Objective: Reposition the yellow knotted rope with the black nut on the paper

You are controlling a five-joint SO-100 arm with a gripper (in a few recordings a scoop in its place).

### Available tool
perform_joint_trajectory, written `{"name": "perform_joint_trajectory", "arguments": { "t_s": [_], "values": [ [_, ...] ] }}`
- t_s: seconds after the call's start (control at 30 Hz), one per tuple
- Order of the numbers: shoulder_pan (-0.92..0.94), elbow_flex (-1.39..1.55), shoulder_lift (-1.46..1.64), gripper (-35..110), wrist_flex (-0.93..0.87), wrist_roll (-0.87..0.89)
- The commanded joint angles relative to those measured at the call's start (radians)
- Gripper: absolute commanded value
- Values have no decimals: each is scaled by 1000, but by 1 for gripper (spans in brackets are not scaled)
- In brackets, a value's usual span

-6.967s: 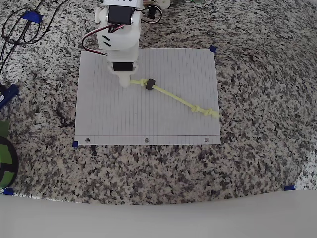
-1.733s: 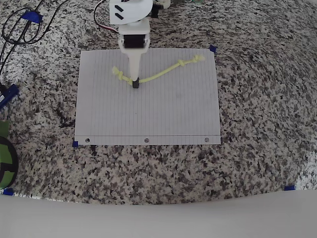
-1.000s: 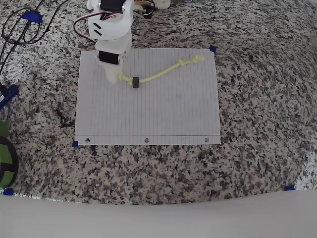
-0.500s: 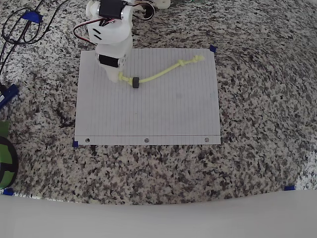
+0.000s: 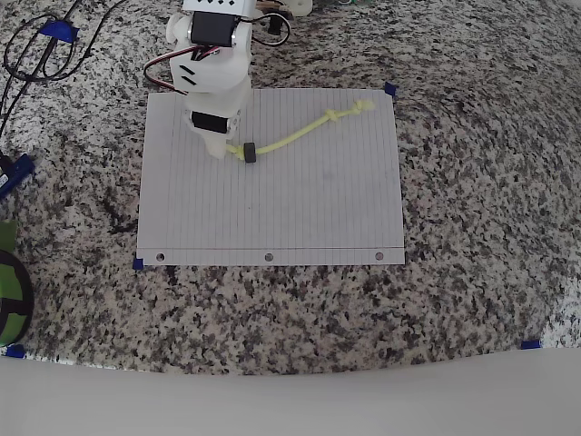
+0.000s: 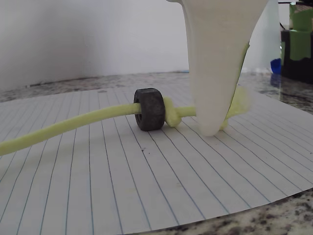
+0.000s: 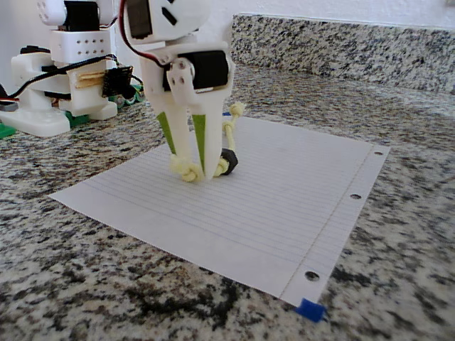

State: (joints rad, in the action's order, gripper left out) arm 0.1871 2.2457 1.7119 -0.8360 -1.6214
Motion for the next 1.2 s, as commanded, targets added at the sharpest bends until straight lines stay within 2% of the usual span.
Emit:
{"name": "perform_joint_trajectory", "arguments": {
  "t_s": [0.0, 0.5, 0.53, 0.6, 0.77, 1.17],
  "values": [
    [-11, -28, 3, 32, 14, -8],
    [-5, -25, -3, 6, 34, -21],
    [-3, -25, 0, 7, 34, -23],
    [-3, -25, 3, 22, 34, -26],
    [2, -25, 14, 44, 31, -26],
    [46, -21, -2, 26, 31, -37]
  ]
}}
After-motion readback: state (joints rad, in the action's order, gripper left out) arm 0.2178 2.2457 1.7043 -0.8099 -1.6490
